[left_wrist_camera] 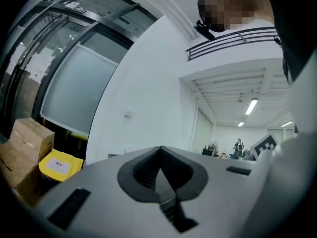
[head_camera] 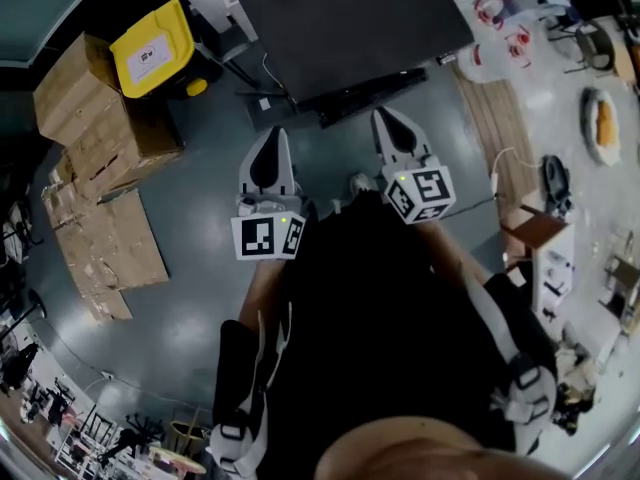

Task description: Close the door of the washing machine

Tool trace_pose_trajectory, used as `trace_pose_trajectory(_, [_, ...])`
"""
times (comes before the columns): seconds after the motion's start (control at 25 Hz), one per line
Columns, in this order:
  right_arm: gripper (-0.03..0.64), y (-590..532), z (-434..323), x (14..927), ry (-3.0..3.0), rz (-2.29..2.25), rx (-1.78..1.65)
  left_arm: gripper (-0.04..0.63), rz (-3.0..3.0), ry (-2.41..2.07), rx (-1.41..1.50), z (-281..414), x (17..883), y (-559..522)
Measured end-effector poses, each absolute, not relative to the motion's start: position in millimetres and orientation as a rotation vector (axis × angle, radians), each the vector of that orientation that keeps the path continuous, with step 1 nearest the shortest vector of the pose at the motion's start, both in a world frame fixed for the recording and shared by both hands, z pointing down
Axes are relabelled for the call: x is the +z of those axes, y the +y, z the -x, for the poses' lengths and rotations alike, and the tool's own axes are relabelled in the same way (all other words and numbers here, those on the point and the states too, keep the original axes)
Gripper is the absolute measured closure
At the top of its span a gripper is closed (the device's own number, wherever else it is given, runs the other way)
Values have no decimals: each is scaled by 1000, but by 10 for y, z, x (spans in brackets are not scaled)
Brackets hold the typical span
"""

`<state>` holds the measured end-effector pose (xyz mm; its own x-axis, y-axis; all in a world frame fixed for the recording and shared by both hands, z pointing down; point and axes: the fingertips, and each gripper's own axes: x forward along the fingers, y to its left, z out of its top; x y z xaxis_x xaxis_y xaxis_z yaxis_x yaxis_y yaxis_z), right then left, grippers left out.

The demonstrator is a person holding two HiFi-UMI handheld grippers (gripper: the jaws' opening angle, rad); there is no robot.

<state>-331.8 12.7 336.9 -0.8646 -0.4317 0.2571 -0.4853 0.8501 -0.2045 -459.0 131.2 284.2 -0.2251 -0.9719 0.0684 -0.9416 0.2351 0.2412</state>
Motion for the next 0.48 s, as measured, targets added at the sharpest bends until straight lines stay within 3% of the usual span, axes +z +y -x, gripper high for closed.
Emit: trace_pose_trajectory(0.48, [611, 376, 3184, 3218, -2866, -673, 401, 594, -1844, -2335, -222, 4399, 2715, 1390])
